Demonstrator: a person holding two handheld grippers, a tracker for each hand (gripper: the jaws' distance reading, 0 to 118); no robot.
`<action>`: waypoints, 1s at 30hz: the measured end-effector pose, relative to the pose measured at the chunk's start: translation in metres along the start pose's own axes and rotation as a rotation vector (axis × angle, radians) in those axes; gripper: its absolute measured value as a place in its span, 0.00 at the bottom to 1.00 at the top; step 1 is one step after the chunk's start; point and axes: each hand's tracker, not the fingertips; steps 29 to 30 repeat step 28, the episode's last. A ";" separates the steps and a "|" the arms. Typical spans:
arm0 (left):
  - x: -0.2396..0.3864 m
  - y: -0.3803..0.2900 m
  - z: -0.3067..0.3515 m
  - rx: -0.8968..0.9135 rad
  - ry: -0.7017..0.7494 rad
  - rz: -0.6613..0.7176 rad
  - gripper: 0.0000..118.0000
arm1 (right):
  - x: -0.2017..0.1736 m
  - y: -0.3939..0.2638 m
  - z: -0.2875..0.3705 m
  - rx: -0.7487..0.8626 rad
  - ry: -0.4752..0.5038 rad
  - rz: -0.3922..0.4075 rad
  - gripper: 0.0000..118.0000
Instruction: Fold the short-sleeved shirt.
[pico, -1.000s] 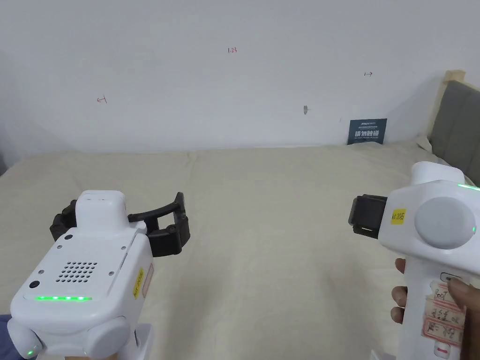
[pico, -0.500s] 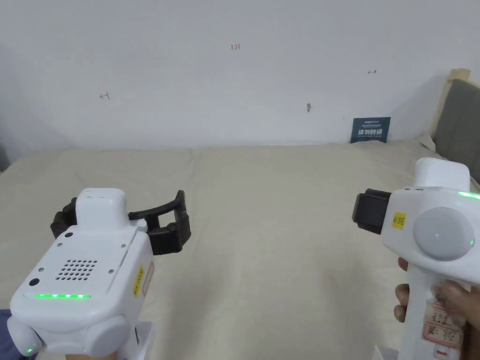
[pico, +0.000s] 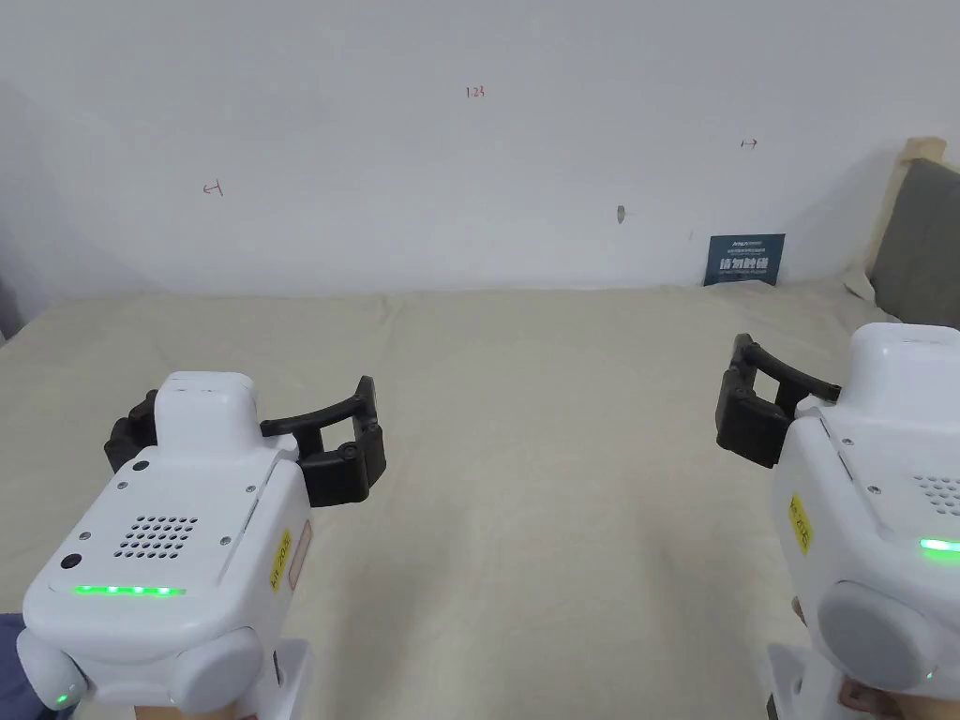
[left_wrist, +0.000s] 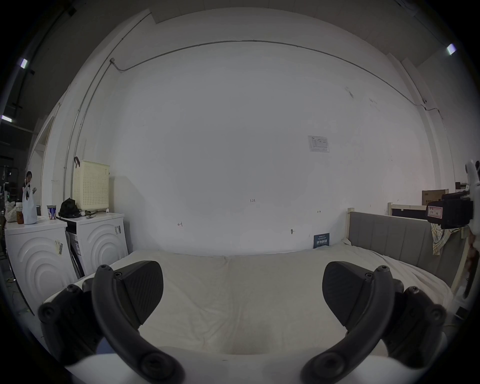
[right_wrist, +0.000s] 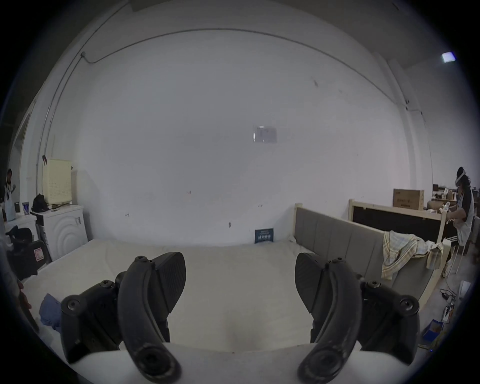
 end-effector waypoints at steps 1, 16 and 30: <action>0.000 0.000 0.000 0.001 -0.001 0.000 1.00 | -0.001 0.001 0.000 0.003 0.005 -0.005 0.76; 0.000 0.002 0.001 0.003 -0.001 -0.001 1.00 | 0.001 0.003 0.000 -0.011 0.047 -0.029 0.76; -0.001 0.002 0.003 0.000 0.000 0.002 1.00 | 0.000 0.005 0.002 -0.007 0.055 -0.018 0.76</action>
